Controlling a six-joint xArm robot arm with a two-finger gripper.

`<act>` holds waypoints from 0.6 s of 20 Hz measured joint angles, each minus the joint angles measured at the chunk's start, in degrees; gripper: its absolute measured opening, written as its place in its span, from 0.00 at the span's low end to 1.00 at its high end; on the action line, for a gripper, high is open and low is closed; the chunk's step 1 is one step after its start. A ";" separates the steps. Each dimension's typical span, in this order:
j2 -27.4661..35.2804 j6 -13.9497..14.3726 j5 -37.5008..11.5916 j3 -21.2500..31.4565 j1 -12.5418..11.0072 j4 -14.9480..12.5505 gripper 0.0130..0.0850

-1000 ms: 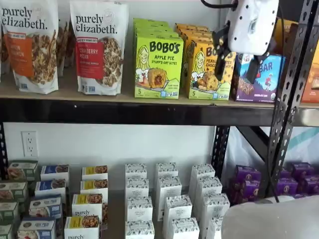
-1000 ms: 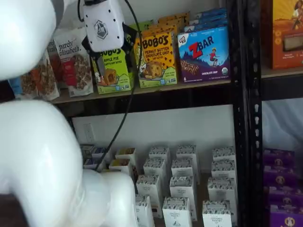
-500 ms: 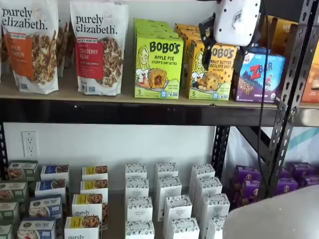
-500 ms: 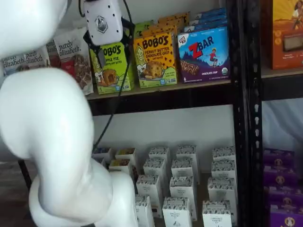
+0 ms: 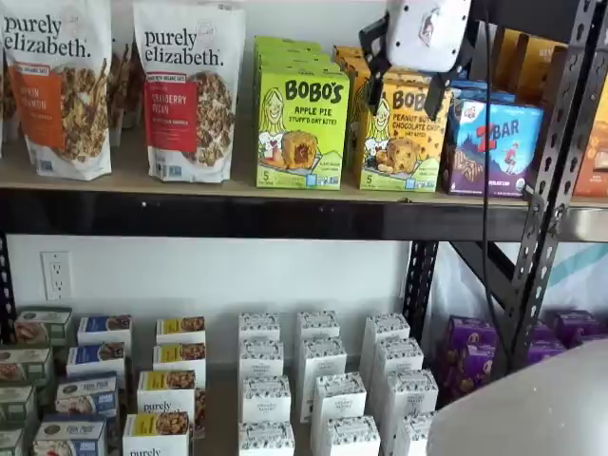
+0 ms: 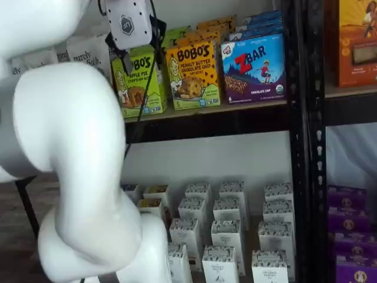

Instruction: Pick the green box on the top shelf, the fourth from the left

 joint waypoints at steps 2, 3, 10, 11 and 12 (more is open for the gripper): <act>1.26 0.82 0.07 -0.97 0.87 -0.76 1.00; 1.80 1.05 -0.29 -1.31 1.07 -0.74 1.00; 5.19 1.40 -4.97 -3.24 1.35 0.48 1.00; 5.87 1.44 -5.38 -3.79 1.40 0.49 1.00; 6.44 1.45 -5.69 -4.25 1.42 0.58 1.00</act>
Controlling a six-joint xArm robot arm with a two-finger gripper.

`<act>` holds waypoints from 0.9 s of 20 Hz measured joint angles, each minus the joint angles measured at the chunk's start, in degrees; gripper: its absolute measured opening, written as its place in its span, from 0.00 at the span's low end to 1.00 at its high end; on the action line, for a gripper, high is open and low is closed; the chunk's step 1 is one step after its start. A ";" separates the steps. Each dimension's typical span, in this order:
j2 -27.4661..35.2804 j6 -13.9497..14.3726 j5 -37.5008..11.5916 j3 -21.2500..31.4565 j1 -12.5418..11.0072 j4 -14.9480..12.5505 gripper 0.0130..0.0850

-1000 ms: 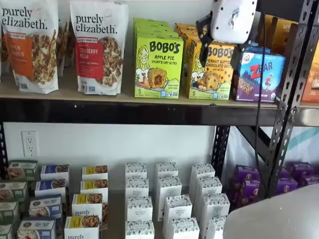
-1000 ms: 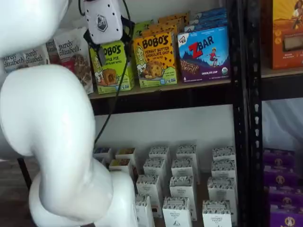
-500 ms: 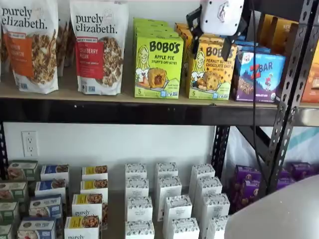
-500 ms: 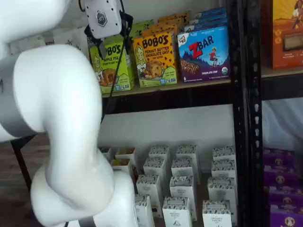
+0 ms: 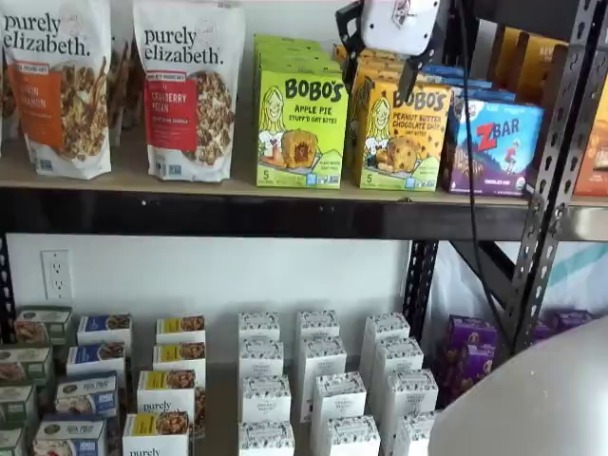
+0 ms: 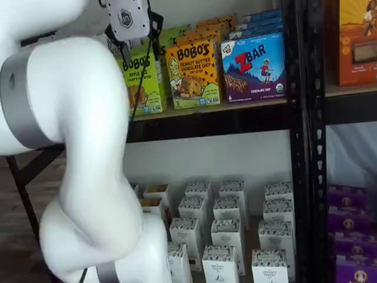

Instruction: Pick the green box on the top shelf, the fourth from the left

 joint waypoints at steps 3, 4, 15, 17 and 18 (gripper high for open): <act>2.26 0.31 0.00 -2.05 0.31 -0.16 1.00; 3.21 0.35 0.11 -2.92 0.34 -0.08 1.00; 8.17 0.97 -1.77 -7.34 1.05 -0.05 1.00; 8.82 1.24 -1.72 -8.07 1.32 -0.29 1.00; 9.09 1.33 -1.76 -8.37 1.41 -0.32 1.00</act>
